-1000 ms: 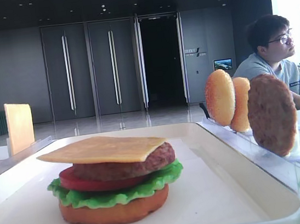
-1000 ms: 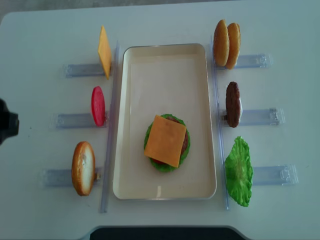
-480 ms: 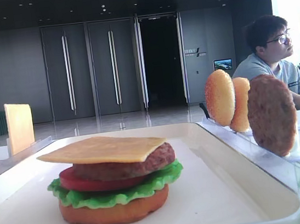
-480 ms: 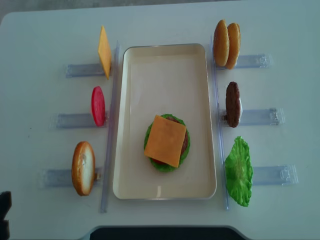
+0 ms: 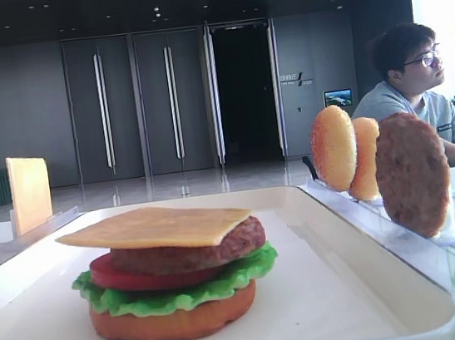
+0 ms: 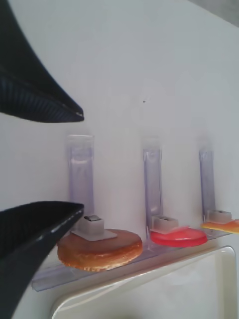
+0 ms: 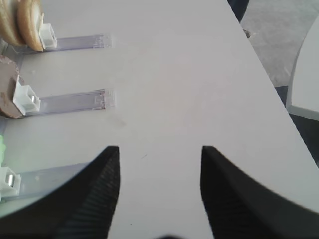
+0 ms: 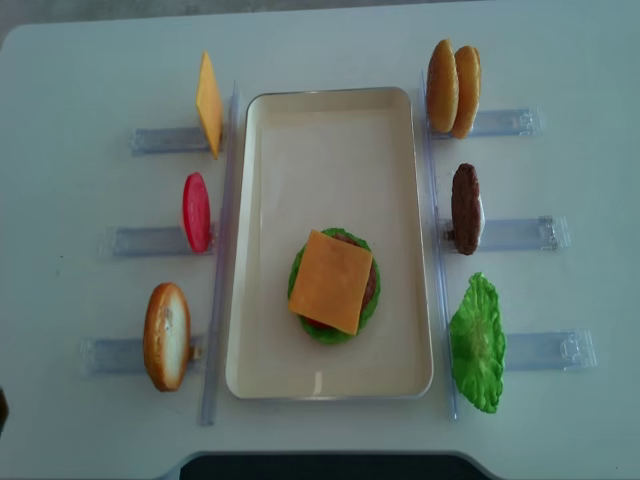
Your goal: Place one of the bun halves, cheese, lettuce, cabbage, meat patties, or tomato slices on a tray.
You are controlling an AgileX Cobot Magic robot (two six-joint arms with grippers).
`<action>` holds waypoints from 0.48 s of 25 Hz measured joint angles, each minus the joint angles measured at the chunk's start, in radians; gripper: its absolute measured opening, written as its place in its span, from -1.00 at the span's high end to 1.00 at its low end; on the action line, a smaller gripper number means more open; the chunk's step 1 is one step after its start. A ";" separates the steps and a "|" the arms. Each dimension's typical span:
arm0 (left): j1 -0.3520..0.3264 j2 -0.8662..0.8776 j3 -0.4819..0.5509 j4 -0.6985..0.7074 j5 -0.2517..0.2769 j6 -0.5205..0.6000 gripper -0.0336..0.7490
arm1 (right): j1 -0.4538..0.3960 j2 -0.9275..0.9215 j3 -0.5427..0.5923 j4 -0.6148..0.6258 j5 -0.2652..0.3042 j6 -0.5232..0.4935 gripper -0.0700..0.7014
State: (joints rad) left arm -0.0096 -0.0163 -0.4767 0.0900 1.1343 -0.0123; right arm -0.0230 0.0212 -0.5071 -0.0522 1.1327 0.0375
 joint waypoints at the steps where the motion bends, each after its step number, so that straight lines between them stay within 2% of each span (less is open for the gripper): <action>1: 0.000 0.000 0.003 -0.005 -0.005 0.000 -0.08 | 0.000 0.000 0.000 0.000 0.000 0.000 -0.09; 12: 0.000 0.000 0.005 -0.007 -0.020 0.000 -0.08 | 0.000 0.000 0.000 0.000 0.000 0.000 -0.09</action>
State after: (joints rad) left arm -0.0096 -0.0163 -0.4719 0.0826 1.1141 -0.0123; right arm -0.0230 0.0212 -0.5071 -0.0522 1.1327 0.0375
